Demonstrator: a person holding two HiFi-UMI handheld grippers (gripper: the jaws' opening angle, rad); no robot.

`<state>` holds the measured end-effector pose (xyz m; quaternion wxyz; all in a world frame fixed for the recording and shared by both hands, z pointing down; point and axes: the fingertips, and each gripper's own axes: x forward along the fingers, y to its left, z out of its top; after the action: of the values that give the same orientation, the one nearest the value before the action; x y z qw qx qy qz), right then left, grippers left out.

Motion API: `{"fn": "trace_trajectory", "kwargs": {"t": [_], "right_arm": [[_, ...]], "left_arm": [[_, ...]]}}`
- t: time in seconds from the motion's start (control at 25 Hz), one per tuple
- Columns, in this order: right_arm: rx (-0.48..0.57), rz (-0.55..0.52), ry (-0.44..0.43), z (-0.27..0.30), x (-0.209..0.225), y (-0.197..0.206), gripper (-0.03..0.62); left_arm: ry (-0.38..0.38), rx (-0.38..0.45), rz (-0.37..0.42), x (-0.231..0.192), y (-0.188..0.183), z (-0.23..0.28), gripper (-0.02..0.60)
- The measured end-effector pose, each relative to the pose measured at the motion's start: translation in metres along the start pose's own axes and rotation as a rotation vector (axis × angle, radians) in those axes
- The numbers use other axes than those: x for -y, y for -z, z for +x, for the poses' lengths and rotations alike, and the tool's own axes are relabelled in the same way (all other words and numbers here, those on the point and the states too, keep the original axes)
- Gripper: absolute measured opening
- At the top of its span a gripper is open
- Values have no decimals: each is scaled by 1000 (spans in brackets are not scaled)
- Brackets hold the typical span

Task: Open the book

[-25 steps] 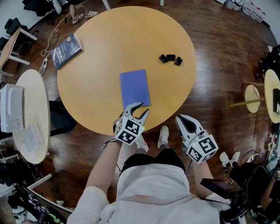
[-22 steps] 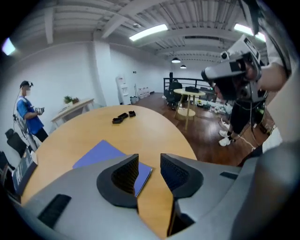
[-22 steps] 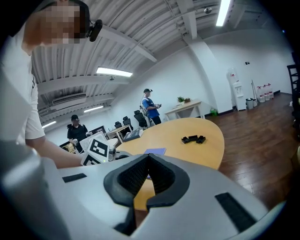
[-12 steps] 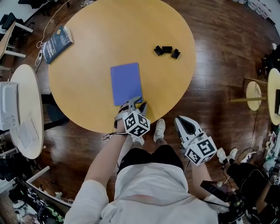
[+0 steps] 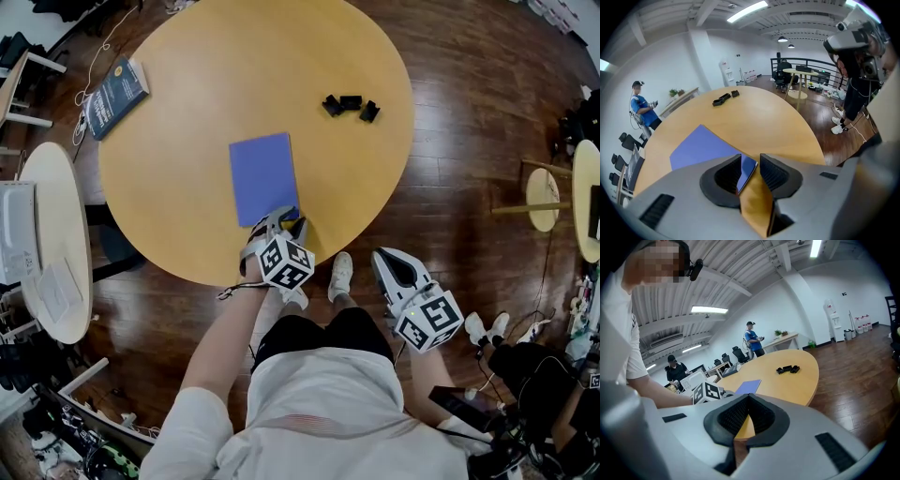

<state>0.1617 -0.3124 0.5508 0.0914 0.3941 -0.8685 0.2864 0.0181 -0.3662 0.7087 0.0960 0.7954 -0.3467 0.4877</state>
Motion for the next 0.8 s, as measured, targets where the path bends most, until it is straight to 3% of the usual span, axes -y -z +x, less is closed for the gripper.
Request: {"fn": "trace_trajectory", "kwargs": {"t": [0.2,0.36,0.48,0.68,0.8], "right_arm": [[-8,-2,4,-1,-2,-1,-3],[-2,-1,3,-1,-2,-1,-3],[-3,0,3,-1,-2,-1,-3],[1,6,-5,1,-4,-1,-3],[2,3,-13,3,-7,-1,-3]], "left_arm": [[10,2,-51,-4,-1,-2,124],[8,-15,-29,-1,0,-1,96],[-9,-10,-20,0,-1,-2,20],[-10,24,-71,-5,-6,-10,11],[-11,85,-122,-9,-17,-26,11]]}}
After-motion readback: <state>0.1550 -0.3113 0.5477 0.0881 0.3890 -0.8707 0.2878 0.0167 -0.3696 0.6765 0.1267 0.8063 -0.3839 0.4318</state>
